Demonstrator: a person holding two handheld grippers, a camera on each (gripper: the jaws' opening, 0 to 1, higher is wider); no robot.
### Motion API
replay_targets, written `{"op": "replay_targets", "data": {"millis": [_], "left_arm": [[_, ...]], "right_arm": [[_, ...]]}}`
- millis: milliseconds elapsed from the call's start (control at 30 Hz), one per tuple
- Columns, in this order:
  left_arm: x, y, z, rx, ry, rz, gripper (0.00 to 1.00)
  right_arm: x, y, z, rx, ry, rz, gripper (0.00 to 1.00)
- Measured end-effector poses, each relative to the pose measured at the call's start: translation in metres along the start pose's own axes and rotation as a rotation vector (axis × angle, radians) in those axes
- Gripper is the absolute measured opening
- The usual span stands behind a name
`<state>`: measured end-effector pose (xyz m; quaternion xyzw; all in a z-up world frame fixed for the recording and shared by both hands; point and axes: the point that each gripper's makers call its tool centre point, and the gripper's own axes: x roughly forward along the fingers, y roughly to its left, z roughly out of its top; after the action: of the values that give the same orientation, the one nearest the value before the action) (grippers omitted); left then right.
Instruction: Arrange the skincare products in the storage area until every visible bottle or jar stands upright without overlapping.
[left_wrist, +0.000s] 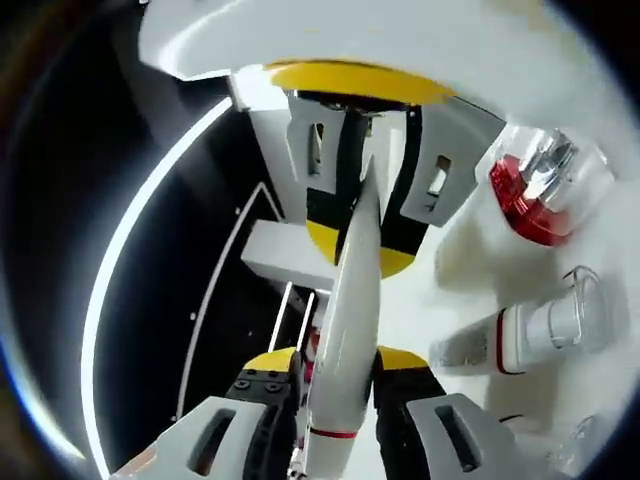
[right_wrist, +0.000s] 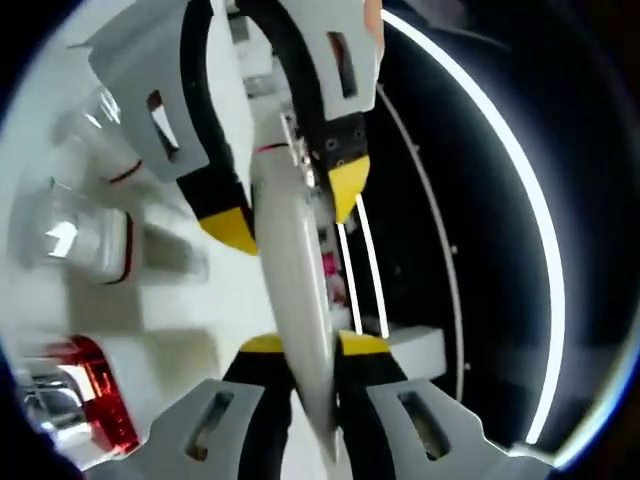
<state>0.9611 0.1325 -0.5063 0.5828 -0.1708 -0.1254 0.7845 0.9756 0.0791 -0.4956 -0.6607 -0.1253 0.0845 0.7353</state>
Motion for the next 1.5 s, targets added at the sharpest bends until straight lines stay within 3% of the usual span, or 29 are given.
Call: {"op": "replay_targets", "data": {"millis": [300,533,633,833,933,1033,1067,1133,1233,1300,1433,1500], "left_arm": [[0.01,-0.002,-0.014,-0.023,0.007,-0.016,0.23],[0.005,0.016,-0.01,-0.024,0.0,0.048,0.21],[0.005,0.023,-0.013,-0.089,-0.004,0.058,0.2],[-0.001,0.039,-0.014,-0.115,-0.001,0.12,0.19],[-0.001,0.041,-0.024,-0.264,0.019,0.115,0.19],[-0.003,0.045,-0.039,-0.379,0.056,0.118,0.19],[-0.003,0.043,-0.046,-0.461,0.076,0.092,0.18],[-0.002,0.042,-0.054,-0.687,0.085,0.073,0.18],[0.0,0.047,-0.071,-0.807,0.108,0.085,0.18],[-0.005,0.044,-0.077,-0.933,0.116,0.07,0.18],[-0.003,0.042,-0.084,-1.219,0.076,0.019,0.18],[-0.004,0.042,-0.087,-1.291,0.076,0.012,0.18]], "right_arm": [[-0.004,-0.007,0.009,0.031,-0.036,-0.021,0.19],[-0.01,-0.028,0.021,0.005,-0.1,-0.107,0.21],[-0.015,-0.038,0.026,0.019,-0.14,-0.147,0.25],[-0.024,-0.055,0.034,0.028,-0.197,-0.218,0.26],[-0.03,-0.069,0.034,0.055,-0.216,-0.265,0.25],[-0.043,-0.087,0.035,0.105,-0.241,-0.333,0.1],[-0.046,-0.092,0.036,0.107,-0.254,-0.347,0.01],[-0.042,-0.088,0.034,0.156,-0.258,-0.305,0.01],[-0.025,-0.083,0.026,0.152,-0.228,-0.288,0.0],[-0.014,-0.079,0.024,0.147,-0.224,-0.273,0.0],[-0.016,-0.078,0.024,0.144,-0.229,-0.272,0.0],[-0.018,-0.079,0.023,0.147,-0.229,-0.274,0.0]]}}
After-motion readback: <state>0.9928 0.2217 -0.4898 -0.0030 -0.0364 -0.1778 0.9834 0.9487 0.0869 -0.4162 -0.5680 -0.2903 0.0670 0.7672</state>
